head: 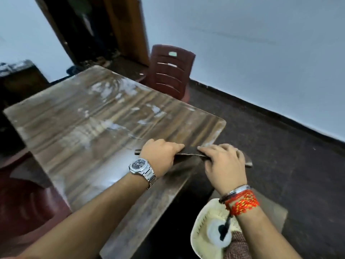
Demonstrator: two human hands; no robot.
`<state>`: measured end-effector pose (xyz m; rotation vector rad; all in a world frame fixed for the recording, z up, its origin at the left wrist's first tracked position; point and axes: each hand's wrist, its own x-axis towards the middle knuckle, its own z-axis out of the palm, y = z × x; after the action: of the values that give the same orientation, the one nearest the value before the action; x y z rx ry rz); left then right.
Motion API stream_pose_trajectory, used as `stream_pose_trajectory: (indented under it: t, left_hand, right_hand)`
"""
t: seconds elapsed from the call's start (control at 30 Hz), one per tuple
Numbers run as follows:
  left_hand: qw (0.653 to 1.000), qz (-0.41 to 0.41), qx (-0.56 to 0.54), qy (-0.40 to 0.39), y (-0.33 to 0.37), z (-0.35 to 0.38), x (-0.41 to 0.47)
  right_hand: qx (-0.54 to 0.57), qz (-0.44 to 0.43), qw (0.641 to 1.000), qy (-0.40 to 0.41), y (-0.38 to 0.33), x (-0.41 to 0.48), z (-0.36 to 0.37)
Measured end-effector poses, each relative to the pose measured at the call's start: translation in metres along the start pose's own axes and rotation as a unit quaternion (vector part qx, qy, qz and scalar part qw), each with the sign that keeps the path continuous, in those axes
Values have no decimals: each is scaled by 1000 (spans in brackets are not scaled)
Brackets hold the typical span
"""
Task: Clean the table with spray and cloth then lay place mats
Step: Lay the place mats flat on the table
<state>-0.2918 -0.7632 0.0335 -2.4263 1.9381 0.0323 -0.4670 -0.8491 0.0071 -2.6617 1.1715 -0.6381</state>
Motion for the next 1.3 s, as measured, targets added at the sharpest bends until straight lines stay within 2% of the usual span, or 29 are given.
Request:
stream_pose_trajectory:
  t: [0.13,0.3,0.53,0.8,0.87,0.97,1.03,1.13,1.23,1.3]
  left_hand:
    - [996,-81,-22,6,-73,6,-57]
    - [980,-184,-66,-28,-173,28,-148]
    - [960,-257,-113,-18,-289,44,-226]
    - [948,-302,-101,-22,-375,44,-213]
    - [940,-326,-96,-33,-397,41,-202]
    - [933,-348,-91,-11,-433,37,-180]
    - [932,-352,-82,37,-464,36,-164]
    - [928,-352,-36,115,-502,43,-148]
    - [924,-372,-26,84,-529,69,-140]
    - [933,-354,-65,20,-534,97,-141]
  right_hand:
    - [36,-72,996,-49,-82,9,49]
    - [45,-165,979,-109,-197,2,113]
    - [59,-252,964,-68,-327,16,174]
    - [25,-287,956,-59,-405,87,222]
    - [13,-290,953,-85,-423,117,238]
    - [2,-296,944,-147,-448,161,254]
    - [17,-312,943,-117,-467,191,262]
    - [36,-334,942,-5,-493,223,266]
    - [58,-335,940,14,-505,231,301]
    - [34,-323,942,-79,-499,222,331]
